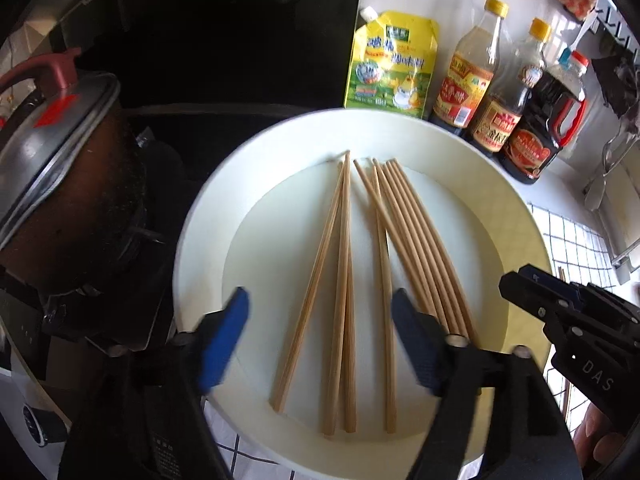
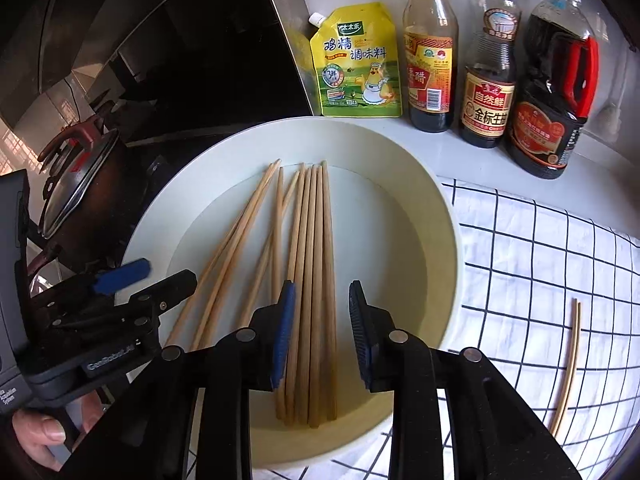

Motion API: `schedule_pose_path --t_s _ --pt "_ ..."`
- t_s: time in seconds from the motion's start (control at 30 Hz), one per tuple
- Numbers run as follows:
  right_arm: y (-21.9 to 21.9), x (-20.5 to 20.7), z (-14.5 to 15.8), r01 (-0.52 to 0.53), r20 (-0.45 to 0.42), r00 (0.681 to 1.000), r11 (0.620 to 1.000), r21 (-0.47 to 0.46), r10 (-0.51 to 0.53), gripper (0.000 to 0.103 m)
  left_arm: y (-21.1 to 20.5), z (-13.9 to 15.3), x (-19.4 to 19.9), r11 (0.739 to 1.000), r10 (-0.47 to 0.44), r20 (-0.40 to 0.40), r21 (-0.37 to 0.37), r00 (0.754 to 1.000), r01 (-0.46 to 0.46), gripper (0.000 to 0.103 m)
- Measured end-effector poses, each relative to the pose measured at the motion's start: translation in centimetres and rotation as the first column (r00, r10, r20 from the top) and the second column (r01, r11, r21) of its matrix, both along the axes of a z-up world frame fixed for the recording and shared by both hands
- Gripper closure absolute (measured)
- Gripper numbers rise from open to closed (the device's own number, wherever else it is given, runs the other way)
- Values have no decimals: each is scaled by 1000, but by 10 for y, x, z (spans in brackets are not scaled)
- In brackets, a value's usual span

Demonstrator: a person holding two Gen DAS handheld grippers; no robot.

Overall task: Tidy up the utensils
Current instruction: 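Open the right tool to drop its chopstick into the basin while the left tool releases its own, then withdraw both open tools from the basin back over the last two chopsticks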

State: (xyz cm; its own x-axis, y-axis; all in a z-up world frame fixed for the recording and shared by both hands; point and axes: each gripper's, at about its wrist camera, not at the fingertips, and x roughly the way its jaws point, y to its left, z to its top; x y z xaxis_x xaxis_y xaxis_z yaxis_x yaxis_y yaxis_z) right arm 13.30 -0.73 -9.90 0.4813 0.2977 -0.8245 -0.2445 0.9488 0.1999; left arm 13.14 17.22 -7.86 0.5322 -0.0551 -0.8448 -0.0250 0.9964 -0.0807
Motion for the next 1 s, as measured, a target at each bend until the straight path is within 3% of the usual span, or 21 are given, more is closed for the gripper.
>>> schedule_pose_path --t_s 0.4,0.73,1.0 --pt "-37 -39 14 37 23 999 999 3 -37 67 -19 21 -27 1000 -5 45 23 999 4 15" --pt "-99 -78 15 129 24 991 991 -27 -128 60 -71 37 -52 994 -111 112 13 988 110 13" --pt "-160 -106 18 252 32 967 967 -34 -251 57 -125 43 -62 976 -215 122 -7 969 217 12"
